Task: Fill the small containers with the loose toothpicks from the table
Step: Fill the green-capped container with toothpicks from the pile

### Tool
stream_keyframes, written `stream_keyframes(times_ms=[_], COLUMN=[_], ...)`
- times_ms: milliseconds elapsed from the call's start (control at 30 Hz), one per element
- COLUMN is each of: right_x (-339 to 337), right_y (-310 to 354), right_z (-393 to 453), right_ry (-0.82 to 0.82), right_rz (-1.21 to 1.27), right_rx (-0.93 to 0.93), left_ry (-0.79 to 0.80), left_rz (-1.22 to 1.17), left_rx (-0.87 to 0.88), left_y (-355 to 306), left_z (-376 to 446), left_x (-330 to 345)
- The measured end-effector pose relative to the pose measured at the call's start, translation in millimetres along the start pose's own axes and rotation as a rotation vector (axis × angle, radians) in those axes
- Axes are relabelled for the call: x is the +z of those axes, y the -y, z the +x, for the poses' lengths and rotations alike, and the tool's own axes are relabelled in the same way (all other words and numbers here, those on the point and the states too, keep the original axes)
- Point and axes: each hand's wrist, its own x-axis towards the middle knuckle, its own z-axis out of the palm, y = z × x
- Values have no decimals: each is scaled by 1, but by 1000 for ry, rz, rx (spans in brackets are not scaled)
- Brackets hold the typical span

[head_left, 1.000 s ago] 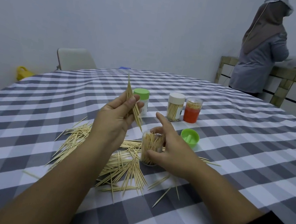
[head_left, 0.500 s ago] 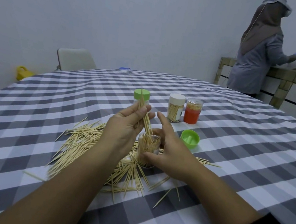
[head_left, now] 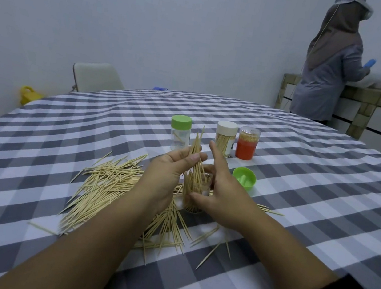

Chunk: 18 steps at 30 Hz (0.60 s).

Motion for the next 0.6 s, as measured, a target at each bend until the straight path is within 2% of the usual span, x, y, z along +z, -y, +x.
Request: stream_keyframes(times_ms=[233, 600], right_x=[0, -2], right_y=[2, 1], right_z=[-1, 0], right_ry=[2, -17], right_rz=[-34, -47], right_rx=[6, 24], left_ry=[37, 115], left_rz=[-12, 10], left_rx=[51, -45], left_y=[-3, 3], left_z=[1, 1], left_x=[1, -2])
